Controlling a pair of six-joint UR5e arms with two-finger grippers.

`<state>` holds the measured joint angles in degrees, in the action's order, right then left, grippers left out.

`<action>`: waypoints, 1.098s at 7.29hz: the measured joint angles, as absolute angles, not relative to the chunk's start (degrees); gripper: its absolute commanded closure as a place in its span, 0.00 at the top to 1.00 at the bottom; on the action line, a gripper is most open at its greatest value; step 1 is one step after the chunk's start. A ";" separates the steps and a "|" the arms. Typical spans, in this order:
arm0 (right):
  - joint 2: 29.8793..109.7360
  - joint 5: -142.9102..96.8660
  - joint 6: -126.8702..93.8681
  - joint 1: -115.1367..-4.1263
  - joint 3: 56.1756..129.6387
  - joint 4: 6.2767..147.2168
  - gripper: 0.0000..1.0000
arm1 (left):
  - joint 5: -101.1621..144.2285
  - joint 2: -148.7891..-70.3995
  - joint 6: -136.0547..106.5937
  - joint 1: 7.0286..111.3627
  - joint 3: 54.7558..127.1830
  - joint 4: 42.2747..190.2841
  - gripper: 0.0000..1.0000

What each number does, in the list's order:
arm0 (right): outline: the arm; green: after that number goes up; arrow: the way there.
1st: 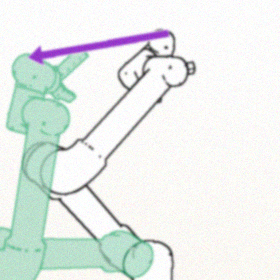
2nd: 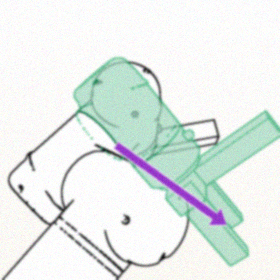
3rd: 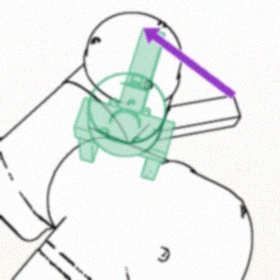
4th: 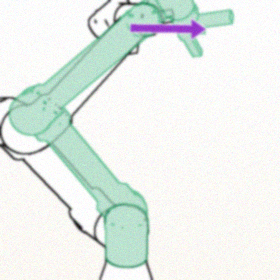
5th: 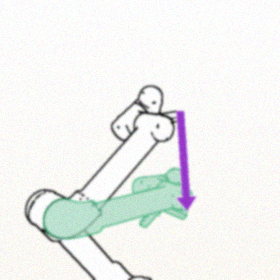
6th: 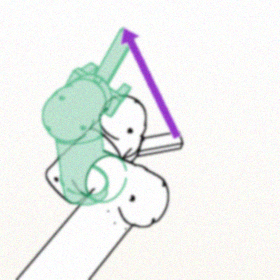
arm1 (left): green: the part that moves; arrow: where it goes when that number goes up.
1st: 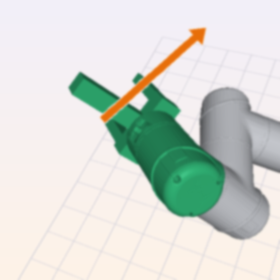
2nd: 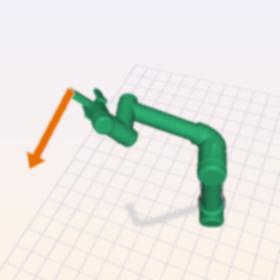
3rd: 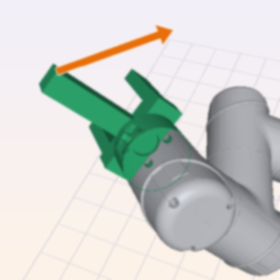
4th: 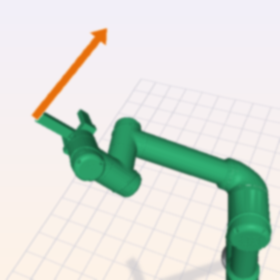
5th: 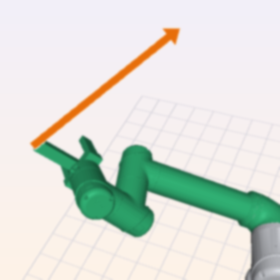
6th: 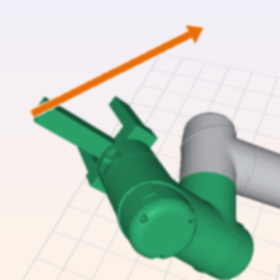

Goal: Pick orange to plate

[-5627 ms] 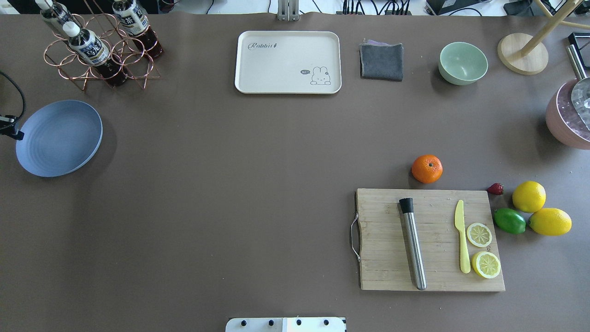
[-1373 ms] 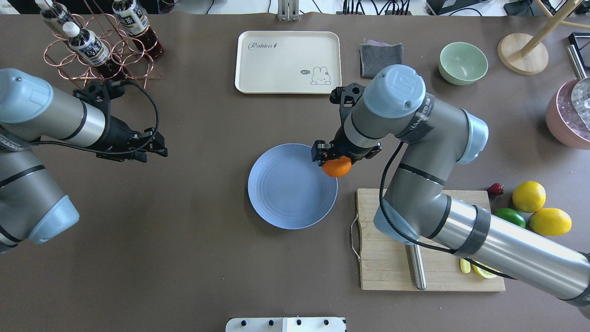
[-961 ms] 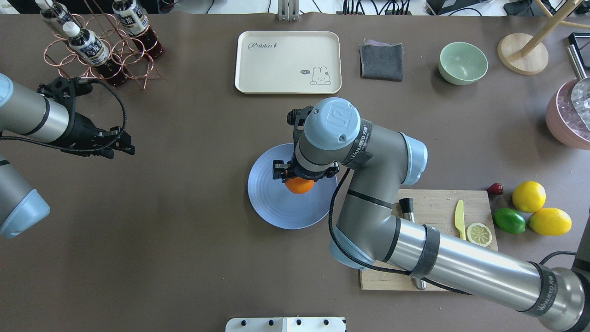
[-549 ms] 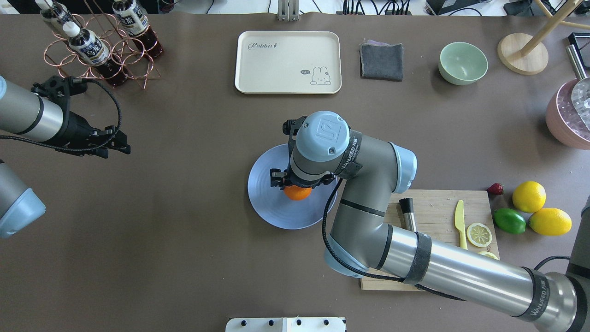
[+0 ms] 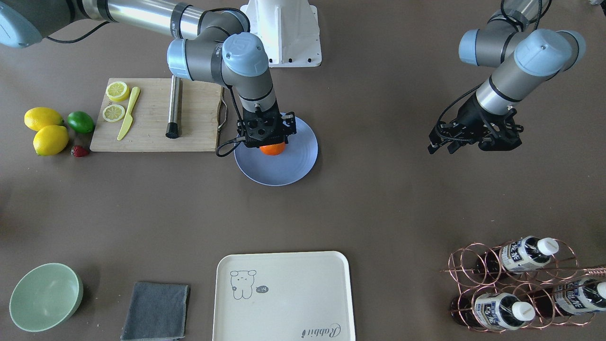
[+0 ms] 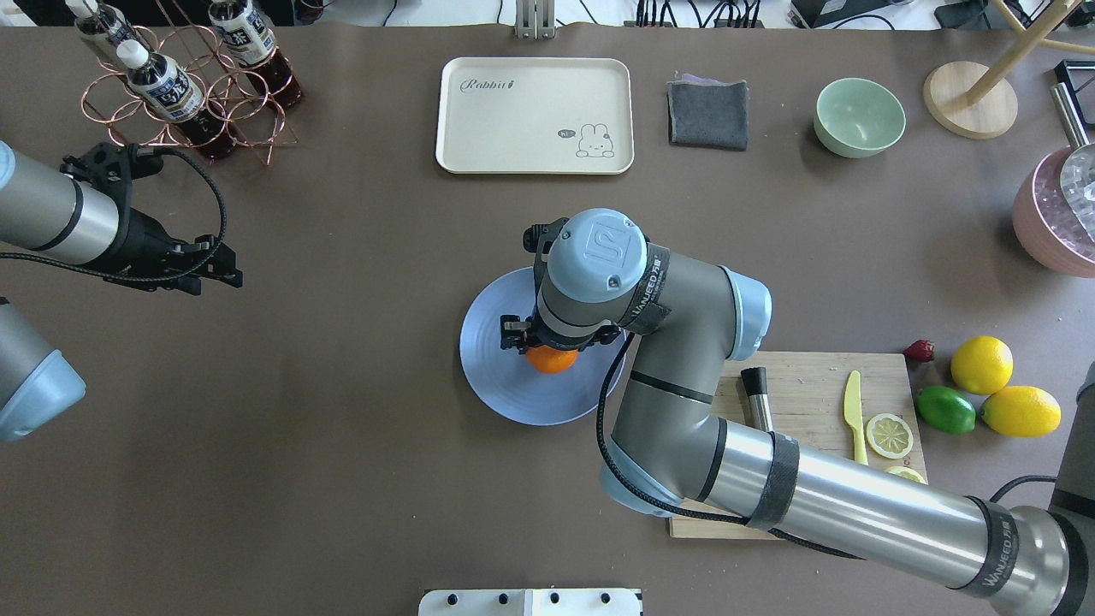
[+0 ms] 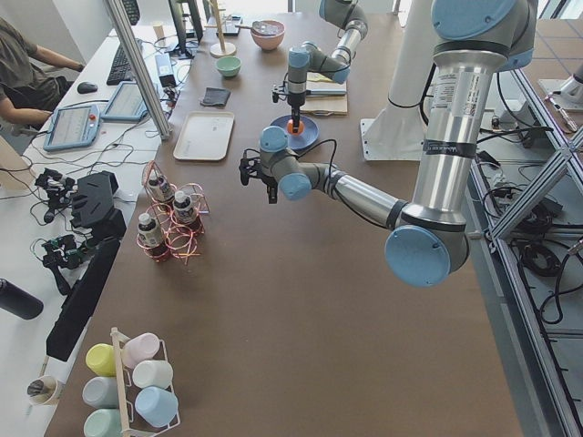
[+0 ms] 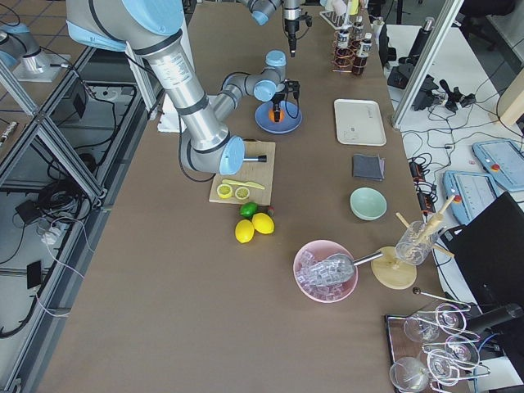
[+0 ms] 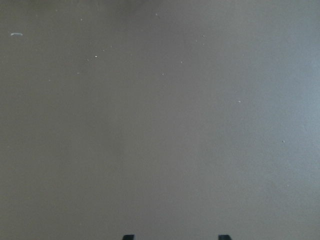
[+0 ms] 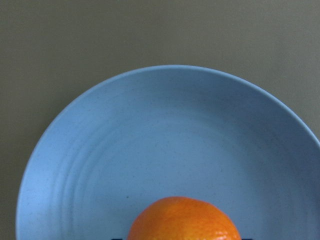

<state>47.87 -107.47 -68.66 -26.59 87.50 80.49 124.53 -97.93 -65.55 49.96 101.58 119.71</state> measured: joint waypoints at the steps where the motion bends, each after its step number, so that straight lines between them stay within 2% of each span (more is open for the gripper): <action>1: 47.81 -107.45 -68.70 -26.59 87.66 80.47 0.99 | 124.55 -97.94 -65.51 49.93 101.40 119.73 0.64; 3: 47.76 -107.53 -68.73 -26.87 88.41 80.58 0.99 | 124.62 -98.01 -65.48 49.93 101.05 119.78 0.64; 5: 49.66 -109.98 -68.42 -30.53 92.39 81.17 0.99 | 124.65 -97.99 -63.91 50.88 101.10 119.64 0.64; 8: 62.69 -124.17 -56.77 -46.80 101.26 81.38 1.00 | 127.80 -95.73 -48.18 59.79 102.63 110.93 0.64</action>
